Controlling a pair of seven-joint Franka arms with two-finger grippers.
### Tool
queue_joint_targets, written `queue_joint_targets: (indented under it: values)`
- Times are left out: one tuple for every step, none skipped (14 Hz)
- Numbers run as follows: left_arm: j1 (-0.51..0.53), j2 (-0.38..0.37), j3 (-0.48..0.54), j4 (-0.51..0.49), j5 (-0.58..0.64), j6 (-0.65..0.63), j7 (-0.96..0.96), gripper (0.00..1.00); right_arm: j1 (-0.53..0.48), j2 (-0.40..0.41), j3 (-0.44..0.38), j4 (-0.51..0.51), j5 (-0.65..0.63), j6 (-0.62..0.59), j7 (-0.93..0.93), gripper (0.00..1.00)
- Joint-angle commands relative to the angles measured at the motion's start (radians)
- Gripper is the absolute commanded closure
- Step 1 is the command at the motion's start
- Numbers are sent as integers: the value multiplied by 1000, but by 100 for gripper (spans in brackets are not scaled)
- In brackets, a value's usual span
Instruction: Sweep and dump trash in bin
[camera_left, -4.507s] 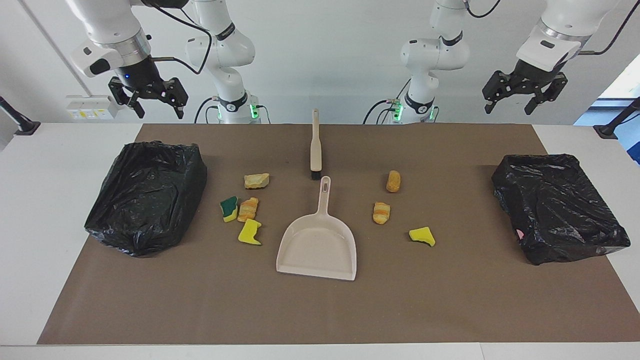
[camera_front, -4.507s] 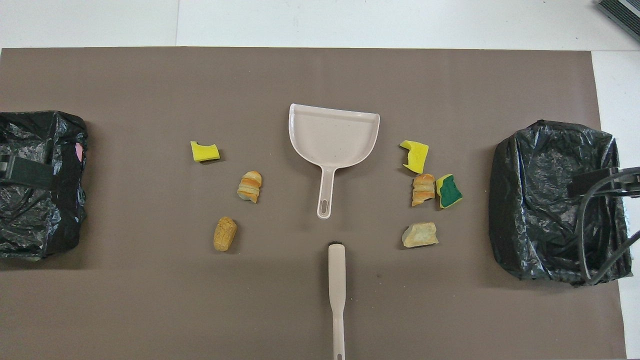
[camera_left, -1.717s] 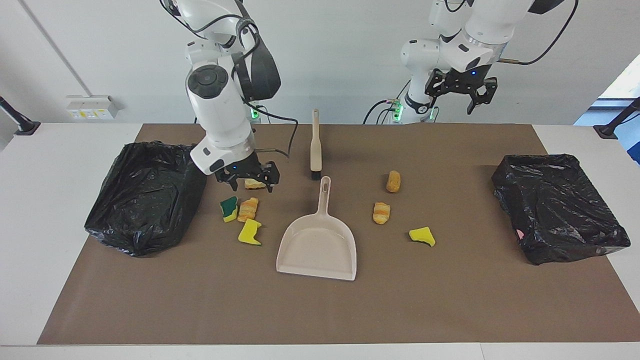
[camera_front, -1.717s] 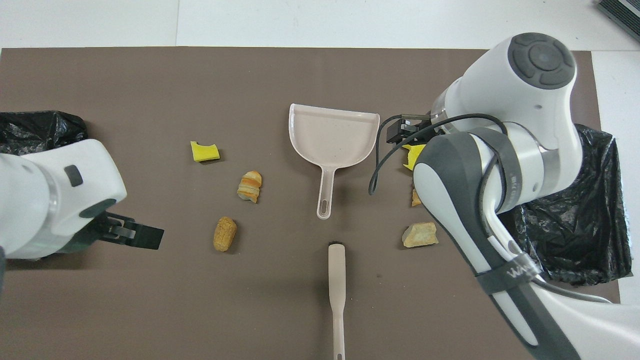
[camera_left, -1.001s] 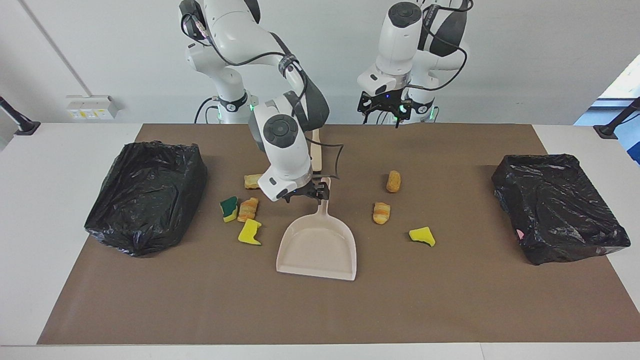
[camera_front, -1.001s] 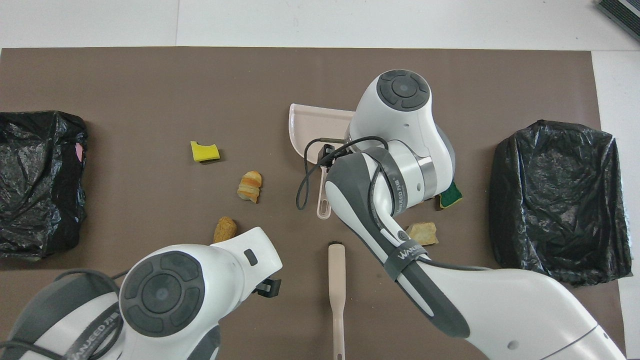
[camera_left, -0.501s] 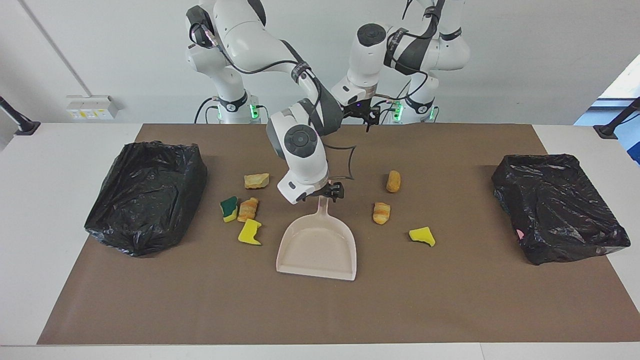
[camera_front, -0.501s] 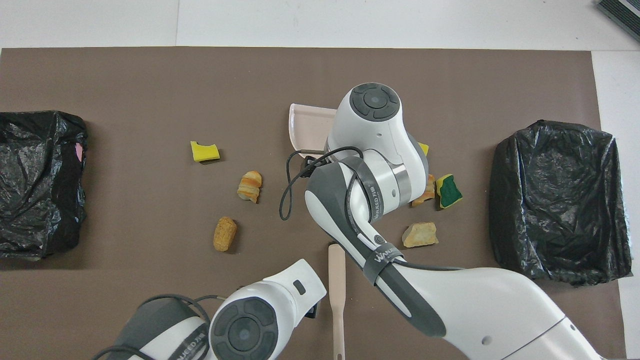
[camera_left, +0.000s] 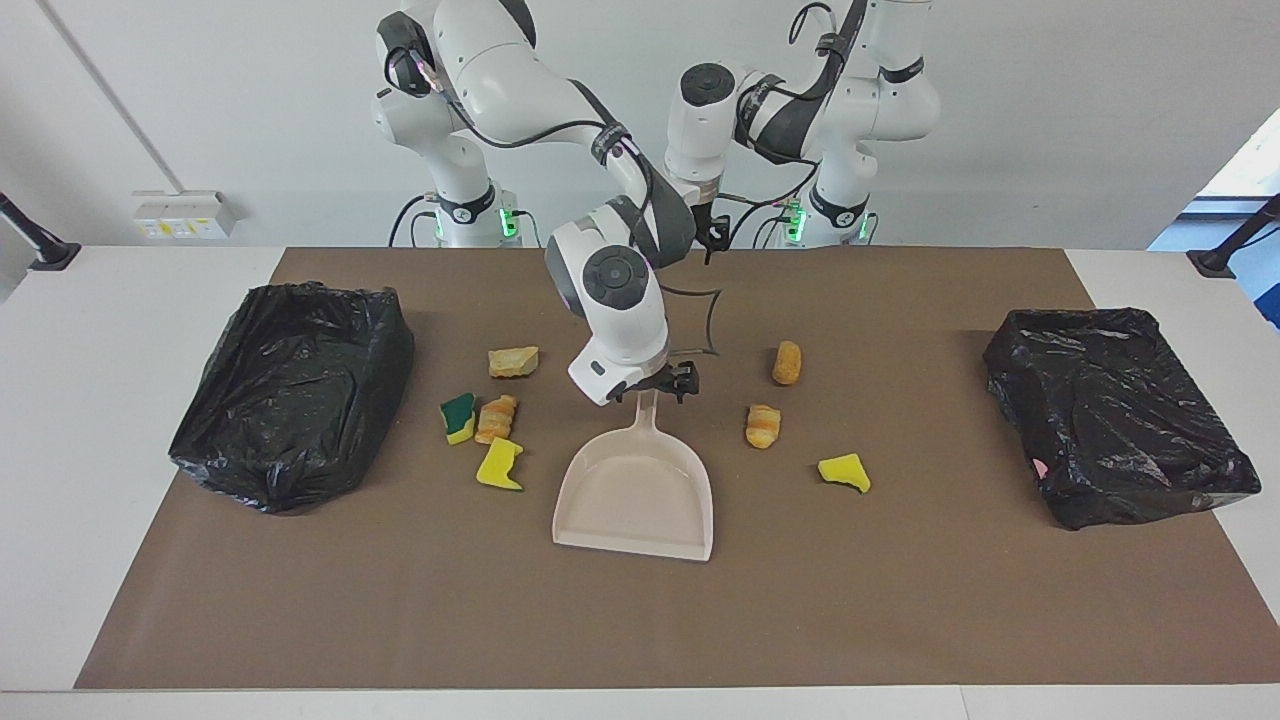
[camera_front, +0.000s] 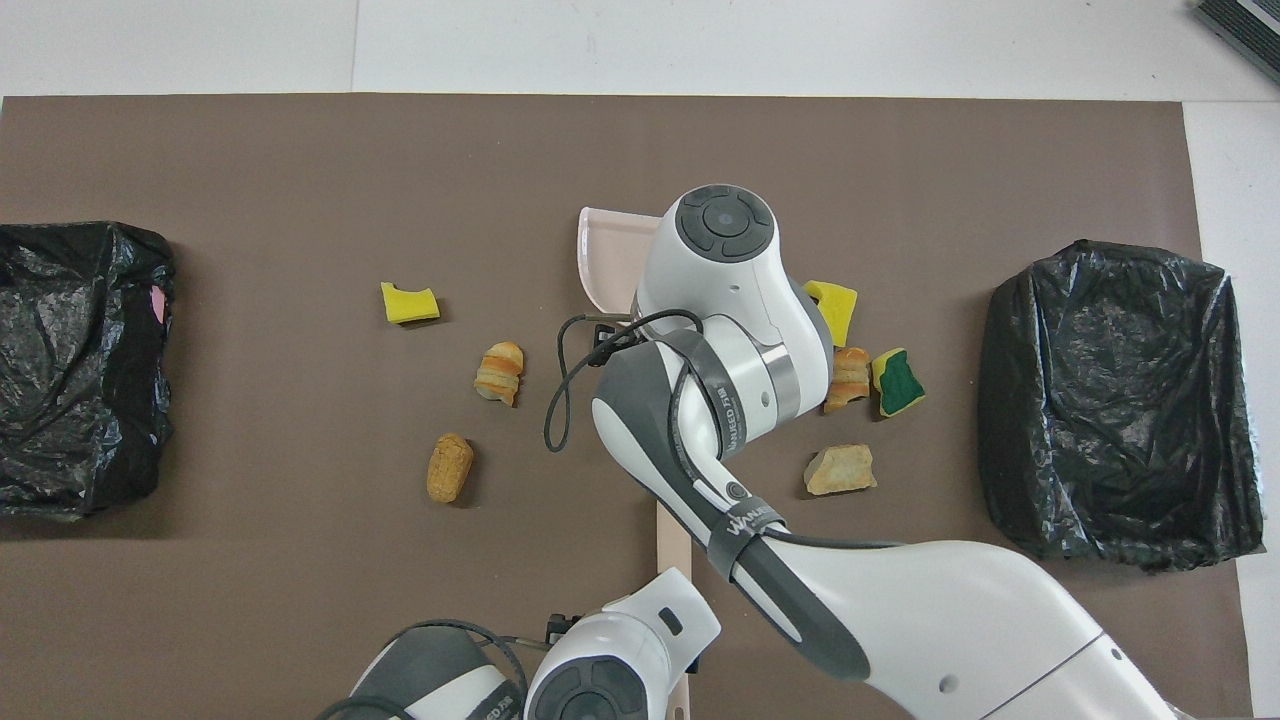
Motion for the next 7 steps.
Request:
queue_joint_targets:
  values:
    - [-15, 15, -13, -13, -14, 50, -32, 0, -4, -9, 2, -23, 28, 15, 4, 98]
    - [-19, 19, -18, -13, -20, 65, -34, 0, -3, -9, 2, -21, 30, 16, 14, 100]
    - [-24, 35, -27, -13, -26, 74, -35, 0, -6, -7, 2, -21, 33, 19, 14, 100]
    - [-25, 54, -33, -13, -26, 84, -35, 0, -15, -9, 2, -20, 32, 11, 11, 100]
    - [-27, 65, -42, -13, -26, 99, -35, 0, -21, -9, 2, -18, 25, 4, -1, 100]
    - [-25, 71, -47, -13, -26, 113, -34, 0, -26, -7, 4, -10, 21, -5, -34, 100]
    - [-25, 93, -47, -11, -26, 114, -34, 2, -36, -7, 2, -3, 25, -5, -103, 100]
